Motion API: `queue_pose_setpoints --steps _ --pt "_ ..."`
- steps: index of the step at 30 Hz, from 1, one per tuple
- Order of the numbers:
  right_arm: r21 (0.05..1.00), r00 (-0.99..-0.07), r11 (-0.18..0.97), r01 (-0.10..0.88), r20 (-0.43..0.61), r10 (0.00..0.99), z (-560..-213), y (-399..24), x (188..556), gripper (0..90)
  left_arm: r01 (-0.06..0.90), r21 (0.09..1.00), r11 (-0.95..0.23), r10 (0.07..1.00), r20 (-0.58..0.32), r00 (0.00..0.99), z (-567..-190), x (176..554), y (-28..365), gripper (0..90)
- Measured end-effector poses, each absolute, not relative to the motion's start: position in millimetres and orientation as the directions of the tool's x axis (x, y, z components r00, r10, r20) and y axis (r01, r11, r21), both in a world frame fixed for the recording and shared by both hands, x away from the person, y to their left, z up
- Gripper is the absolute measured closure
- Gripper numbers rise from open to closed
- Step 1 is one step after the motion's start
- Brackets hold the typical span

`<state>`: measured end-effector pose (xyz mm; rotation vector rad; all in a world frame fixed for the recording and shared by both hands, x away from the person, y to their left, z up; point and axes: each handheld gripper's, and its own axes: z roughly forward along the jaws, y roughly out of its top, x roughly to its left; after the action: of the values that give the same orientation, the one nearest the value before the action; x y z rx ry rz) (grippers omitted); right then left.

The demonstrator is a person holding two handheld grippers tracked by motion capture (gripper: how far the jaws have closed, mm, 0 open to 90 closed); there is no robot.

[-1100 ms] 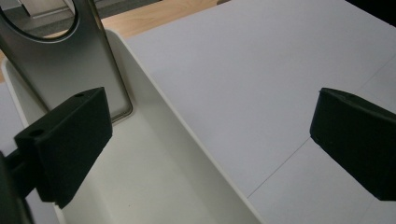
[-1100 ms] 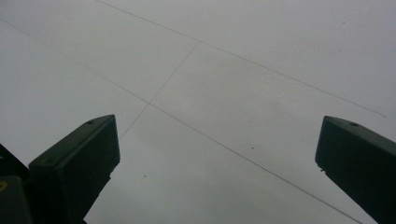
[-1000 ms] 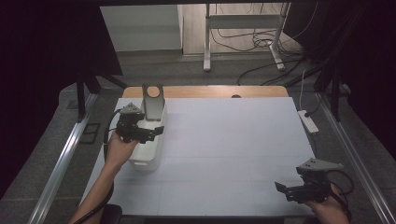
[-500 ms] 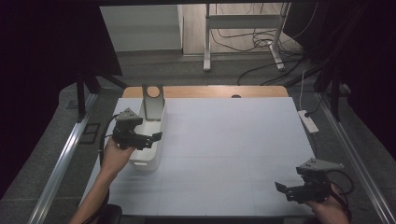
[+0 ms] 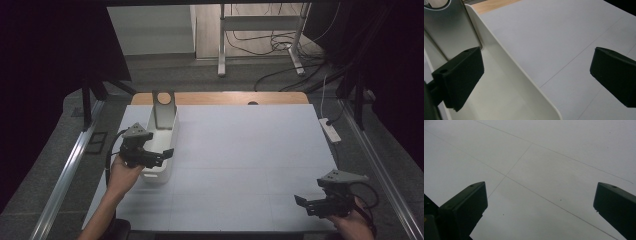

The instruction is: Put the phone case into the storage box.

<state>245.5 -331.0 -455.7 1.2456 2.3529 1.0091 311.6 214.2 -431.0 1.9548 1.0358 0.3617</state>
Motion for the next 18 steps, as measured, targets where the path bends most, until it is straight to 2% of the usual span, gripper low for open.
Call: queue_pose_setpoints --steps 18 --pt "0.697 -0.586 0.387 0.603 0.058 0.808 -456 -330 245 0.0 0.533 0.807 -0.256 0.787 -0.145 0.599 -438 284 224 0.3"
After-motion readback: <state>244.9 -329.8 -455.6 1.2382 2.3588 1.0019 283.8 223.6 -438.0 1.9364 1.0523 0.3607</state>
